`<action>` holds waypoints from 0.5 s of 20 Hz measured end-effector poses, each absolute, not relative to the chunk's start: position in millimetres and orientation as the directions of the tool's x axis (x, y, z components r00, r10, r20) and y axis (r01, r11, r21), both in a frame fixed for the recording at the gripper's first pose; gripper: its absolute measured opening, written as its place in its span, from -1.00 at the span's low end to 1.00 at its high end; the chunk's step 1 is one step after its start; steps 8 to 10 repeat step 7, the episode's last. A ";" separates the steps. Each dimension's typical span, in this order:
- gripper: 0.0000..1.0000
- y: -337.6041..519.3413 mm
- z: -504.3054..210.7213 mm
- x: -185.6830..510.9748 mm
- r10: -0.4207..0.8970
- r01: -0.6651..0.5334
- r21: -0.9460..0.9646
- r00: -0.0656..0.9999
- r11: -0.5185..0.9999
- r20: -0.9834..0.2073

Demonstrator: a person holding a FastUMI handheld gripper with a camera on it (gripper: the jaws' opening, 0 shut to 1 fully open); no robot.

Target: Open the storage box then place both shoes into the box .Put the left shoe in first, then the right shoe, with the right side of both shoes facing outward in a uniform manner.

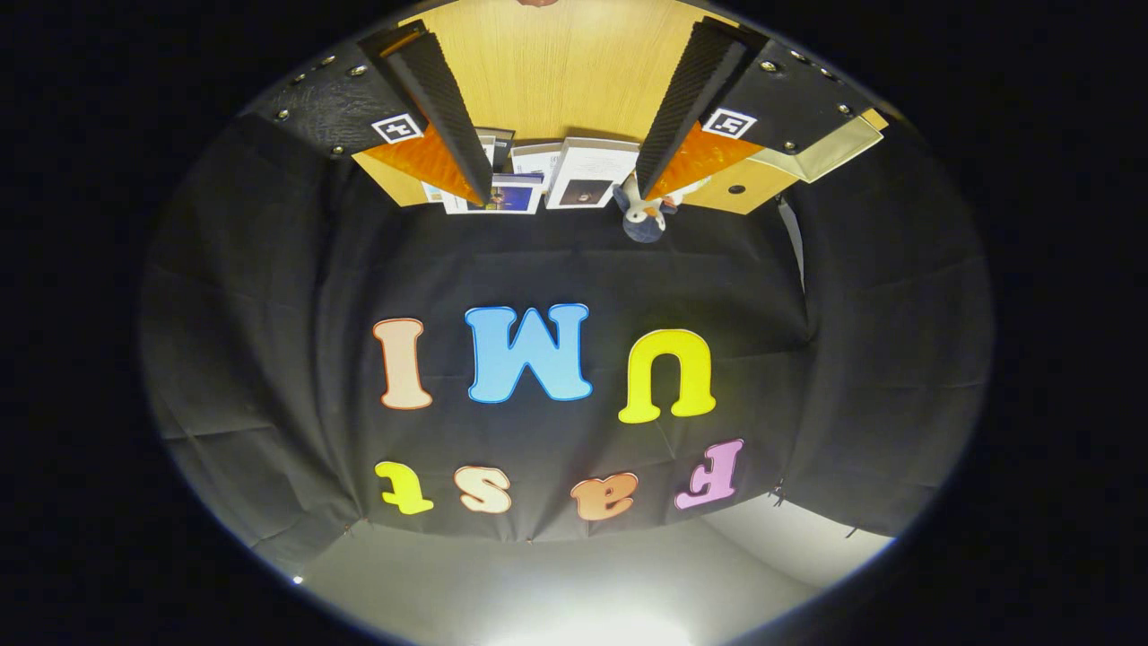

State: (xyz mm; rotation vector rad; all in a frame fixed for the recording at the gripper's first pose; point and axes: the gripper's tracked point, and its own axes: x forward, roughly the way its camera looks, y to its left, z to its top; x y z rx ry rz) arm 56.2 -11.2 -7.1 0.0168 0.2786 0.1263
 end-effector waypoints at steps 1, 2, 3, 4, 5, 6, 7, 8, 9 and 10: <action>0.95 -12.8 -6.4 57.1 0.125 -0.120 0.037 0.956 0.992 -0.267; 0.96 -14.2 -4.8 57.1 0.123 -0.117 0.035 0.957 0.992 -0.264; 0.95 -15.8 -3.8 56.9 0.119 -0.115 0.034 0.959 0.993 -0.258; 0.96 -16.5 -3.2 57.2 0.118 -0.113 0.033 0.960 0.993 -0.255; 0.95 -16.6 -2.4 56.7 0.117 -0.112 0.034 0.961 0.993 -0.251; 0.95 -17.6 -0.9 56.3 0.112 -0.108 0.032 0.963 0.994 -0.246; 0.95 -20.5 0.4 57.1 0.105 -0.101 0.029 0.965 0.994 -0.238; 0.95 -20.5 0.4 57.1 0.105 -0.101 0.029 0.965 0.994 -0.238; 0.95 -20.5 0.4 57.1 0.105 -0.101 0.029 0.965 0.994 -0.238; 0.95 -20.5 0.4 57.1 0.105 -0.101 0.029 0.965 0.994 -0.238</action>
